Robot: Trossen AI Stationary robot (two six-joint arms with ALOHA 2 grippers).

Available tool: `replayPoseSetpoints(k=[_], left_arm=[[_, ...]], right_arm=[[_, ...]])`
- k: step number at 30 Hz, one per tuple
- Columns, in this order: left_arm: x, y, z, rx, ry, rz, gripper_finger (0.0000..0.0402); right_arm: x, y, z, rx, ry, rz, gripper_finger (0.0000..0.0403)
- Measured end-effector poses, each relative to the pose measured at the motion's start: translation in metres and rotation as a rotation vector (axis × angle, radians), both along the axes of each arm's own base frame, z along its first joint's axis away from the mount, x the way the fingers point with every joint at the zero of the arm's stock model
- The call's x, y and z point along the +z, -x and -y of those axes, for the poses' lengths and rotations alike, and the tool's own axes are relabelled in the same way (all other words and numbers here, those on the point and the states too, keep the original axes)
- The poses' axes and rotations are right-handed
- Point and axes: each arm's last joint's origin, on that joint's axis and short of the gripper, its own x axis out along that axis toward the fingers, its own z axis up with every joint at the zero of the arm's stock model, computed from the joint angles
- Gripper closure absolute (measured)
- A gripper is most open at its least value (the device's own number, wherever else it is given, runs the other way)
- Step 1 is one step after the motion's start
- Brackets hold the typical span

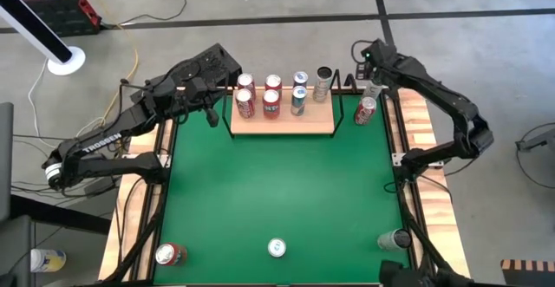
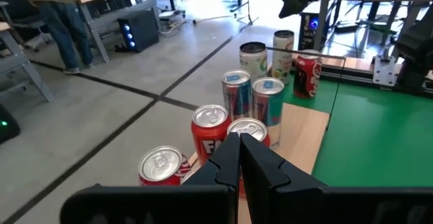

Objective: Place canned beverage on shelf
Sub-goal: Put the top white soda can on the shelf

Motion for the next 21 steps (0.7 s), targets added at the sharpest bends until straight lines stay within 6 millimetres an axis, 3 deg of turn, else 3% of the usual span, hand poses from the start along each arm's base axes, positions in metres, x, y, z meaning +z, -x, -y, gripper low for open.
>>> replayPoseSetpoints(k=[8, 21], left_arm=[[0.0, 0.0, 0.0, 0.001, 0.002, 0.006, 0.0402], [0.0, 0.0, 0.0, 0.002, 0.014, 0.013, 0.0402]], right_arm=[[-0.02, -0.001, 0.004, -0.036, 0.036, -0.011, 0.0049], [-0.047, -0.007, -0.006, -0.158, 0.134, -0.026, 0.0053]])
